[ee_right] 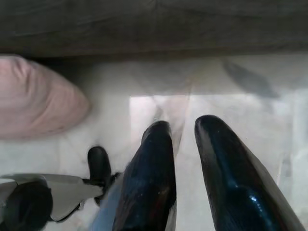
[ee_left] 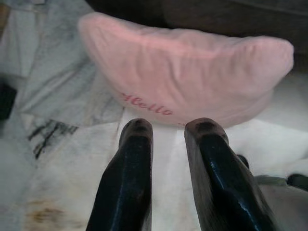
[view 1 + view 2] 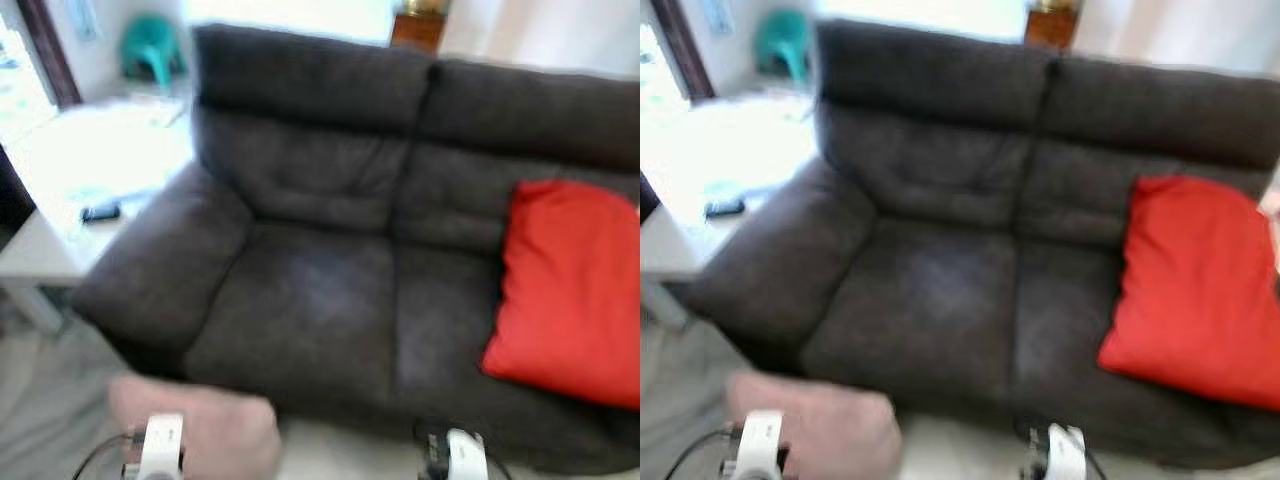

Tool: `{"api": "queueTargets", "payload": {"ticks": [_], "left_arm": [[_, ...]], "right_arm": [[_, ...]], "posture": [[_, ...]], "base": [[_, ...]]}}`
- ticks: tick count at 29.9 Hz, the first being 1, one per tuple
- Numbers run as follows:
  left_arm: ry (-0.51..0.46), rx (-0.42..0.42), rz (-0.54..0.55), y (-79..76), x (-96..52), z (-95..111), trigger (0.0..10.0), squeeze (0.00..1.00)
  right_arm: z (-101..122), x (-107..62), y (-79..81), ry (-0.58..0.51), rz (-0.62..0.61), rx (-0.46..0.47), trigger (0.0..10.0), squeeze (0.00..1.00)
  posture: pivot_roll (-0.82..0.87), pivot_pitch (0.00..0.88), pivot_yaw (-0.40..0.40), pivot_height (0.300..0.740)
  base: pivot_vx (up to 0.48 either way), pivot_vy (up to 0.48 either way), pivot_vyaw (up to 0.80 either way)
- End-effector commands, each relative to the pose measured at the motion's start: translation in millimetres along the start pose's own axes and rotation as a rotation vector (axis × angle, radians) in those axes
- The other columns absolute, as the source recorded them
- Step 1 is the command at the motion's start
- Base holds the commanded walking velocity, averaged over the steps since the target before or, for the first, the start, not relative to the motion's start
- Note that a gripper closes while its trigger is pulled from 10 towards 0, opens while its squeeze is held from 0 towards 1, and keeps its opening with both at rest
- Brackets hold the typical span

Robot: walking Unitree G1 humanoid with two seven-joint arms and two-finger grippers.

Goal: Move the pillow to the sofa from floor

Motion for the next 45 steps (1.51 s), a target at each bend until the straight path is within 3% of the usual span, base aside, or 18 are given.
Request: {"api": "queueTargets", "payload": {"ticks": [1,7,16,40,45], "left_arm": [[0.014,0.005,0.005,3.7,-0.4,-4.0,10.0,0.00],[0.026,0.007,0.002,4.0,-1.0,-7.5,10.0,0.00],[0.032,0.011,-0.003,3.5,-1.2,-8.8,10.0,0.00],[0.018,0.010,0.003,3.2,-1.1,-6.2,10.0,0.00],[0.026,0.010,0.003,3.9,-1.4,-8.2,10.0,0.00]], "right_arm": [[-0.8,-0.1,-1.2,0.005,-0.005,0.011,10.0,0.00],[-0.6,-0.1,-0.8,0.004,0.000,-0.005,10.0,0.00],[-1.0,-0.2,-0.6,0.006,0.002,-0.008,10.0,0.00],[-2.7,-0.3,-1.5,0.010,-0.006,0.041,10.0,0.00],[-2.5,-0.3,-1.7,0.010,-0.006,0.036,10.0,0.00]], "posture": [[0.08,0.000,-0.092,0.740],[0.08,0.000,-0.091,0.740],[0.08,0.000,-0.090,0.740],[0.09,0.000,-0.097,0.740],[0.09,0.000,-0.098,0.740]], "base": [[0.000,0.379,0.00],[0.000,0.379,0.00],[0.000,0.377,0.65],[0.000,0.376,-0.07],[0.000,0.214,-0.77]]}}
Point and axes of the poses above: a point about 5 cm out from each wrist's last joint towards the gripper, its own x axis pointing out of the wrist towards the gripper, its own z axis along the axis of the wrist's last joint, y = z × x, the point moved 5 cm from there along x, pointing out of the wrist towards the gripper, and after that the axes turned 5 degrees about x, right-handed, at the moved point
